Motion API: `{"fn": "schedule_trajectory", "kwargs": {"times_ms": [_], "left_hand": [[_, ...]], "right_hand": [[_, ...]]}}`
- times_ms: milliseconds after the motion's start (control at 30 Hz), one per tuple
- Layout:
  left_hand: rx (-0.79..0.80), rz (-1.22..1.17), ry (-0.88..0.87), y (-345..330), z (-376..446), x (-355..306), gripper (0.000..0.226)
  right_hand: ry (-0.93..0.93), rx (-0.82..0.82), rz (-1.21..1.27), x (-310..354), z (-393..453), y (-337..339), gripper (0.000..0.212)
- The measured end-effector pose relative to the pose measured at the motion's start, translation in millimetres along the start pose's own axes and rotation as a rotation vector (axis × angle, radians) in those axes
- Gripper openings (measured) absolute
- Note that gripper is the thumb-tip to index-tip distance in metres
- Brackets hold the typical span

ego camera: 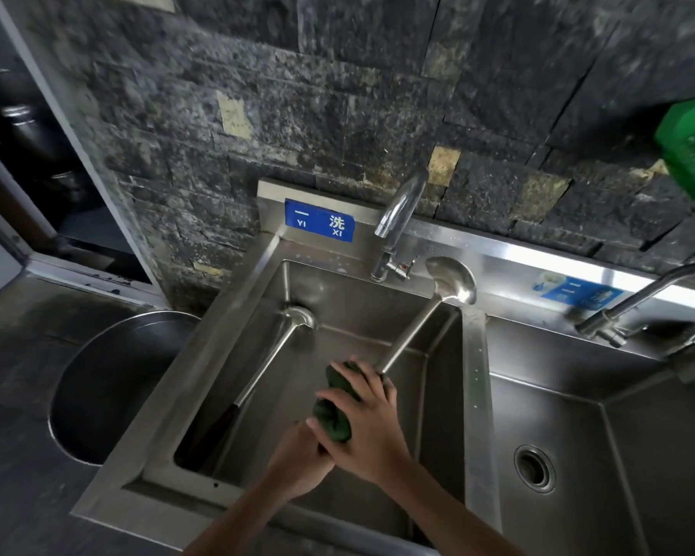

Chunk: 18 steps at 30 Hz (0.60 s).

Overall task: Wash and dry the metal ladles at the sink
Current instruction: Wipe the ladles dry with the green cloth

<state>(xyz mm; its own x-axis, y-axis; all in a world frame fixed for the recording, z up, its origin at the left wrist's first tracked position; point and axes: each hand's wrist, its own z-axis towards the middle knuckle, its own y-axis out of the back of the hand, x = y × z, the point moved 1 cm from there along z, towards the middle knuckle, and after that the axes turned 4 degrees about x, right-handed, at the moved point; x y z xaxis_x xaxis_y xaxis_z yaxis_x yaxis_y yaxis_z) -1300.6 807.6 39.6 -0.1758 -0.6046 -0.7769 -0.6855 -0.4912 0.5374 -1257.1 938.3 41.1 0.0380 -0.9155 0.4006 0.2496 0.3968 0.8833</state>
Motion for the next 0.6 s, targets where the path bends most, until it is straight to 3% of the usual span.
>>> {"fn": "schedule_trajectory", "kwargs": {"times_ms": [100, 233, 433, 600], "left_hand": [[-0.004, 0.061, -0.071, 10.3, -10.1, 1.1, 0.005], [-0.121, 0.097, -0.030, 20.9, -24.1, 6.3, 0.040], [-0.176, 0.119, -0.012, 38.4, -46.0, 12.8, 0.045], [-0.171, 0.254, 0.024, 55.6, -53.9, 21.9, 0.046]], "right_hand": [[0.185, -0.216, -0.041, 4.2, 8.2, 6.2, 0.031], [0.343, -0.274, -0.148, -13.4, 39.3, 26.6, 0.022], [0.134, -0.090, -0.437, -72.6, 106.9, 95.9, 0.033], [0.012, -0.129, -0.423, -63.8, 113.4, 103.1, 0.040]]}}
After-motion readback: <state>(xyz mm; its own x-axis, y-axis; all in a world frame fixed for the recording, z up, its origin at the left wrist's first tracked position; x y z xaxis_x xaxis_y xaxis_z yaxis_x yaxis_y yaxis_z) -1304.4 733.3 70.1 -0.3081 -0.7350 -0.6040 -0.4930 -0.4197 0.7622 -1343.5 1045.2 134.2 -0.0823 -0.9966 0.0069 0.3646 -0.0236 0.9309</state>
